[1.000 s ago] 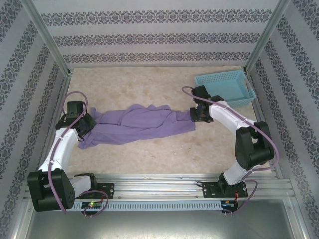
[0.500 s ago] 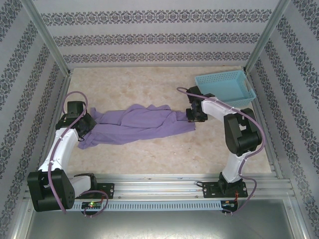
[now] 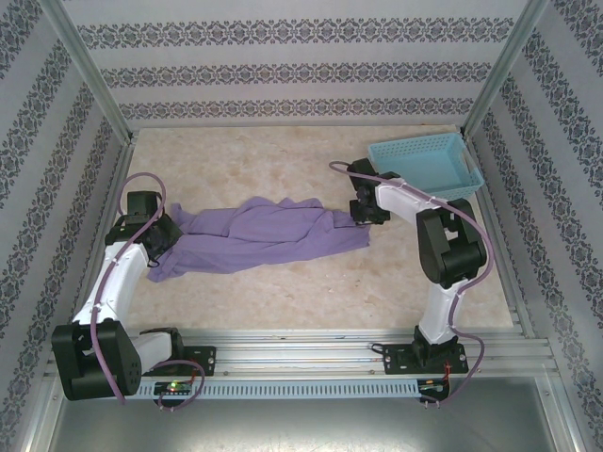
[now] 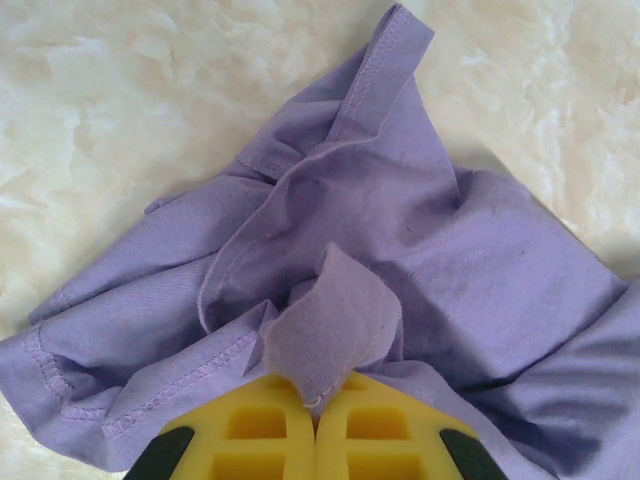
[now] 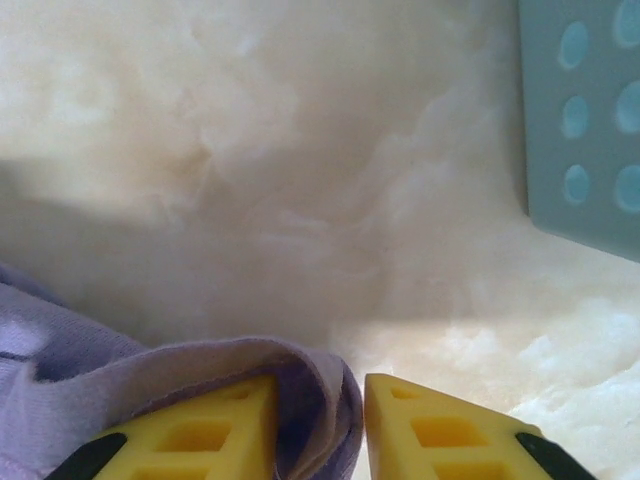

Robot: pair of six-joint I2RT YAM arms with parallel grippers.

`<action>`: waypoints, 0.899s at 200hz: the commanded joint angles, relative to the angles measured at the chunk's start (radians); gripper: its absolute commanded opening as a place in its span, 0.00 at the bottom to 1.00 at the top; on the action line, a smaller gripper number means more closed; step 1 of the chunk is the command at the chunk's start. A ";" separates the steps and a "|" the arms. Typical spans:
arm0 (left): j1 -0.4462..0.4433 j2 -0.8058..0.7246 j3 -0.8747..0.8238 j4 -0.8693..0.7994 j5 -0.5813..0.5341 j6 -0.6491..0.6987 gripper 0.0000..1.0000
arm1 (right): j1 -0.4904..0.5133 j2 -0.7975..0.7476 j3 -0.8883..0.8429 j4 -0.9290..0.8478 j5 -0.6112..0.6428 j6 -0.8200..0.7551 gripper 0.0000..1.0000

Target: Fold the inside-out t-shirt

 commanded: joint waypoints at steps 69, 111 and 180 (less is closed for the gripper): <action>0.002 0.004 0.020 -0.027 -0.026 0.018 0.00 | 0.034 -0.110 -0.014 -0.107 0.172 0.000 0.04; 0.003 0.001 0.049 -0.048 -0.031 0.017 0.00 | 0.030 -0.232 -0.053 -0.156 0.218 -0.003 0.00; 0.016 -0.113 0.164 -0.131 -0.061 0.011 0.00 | -0.051 -0.767 0.042 -0.268 0.203 -0.006 0.00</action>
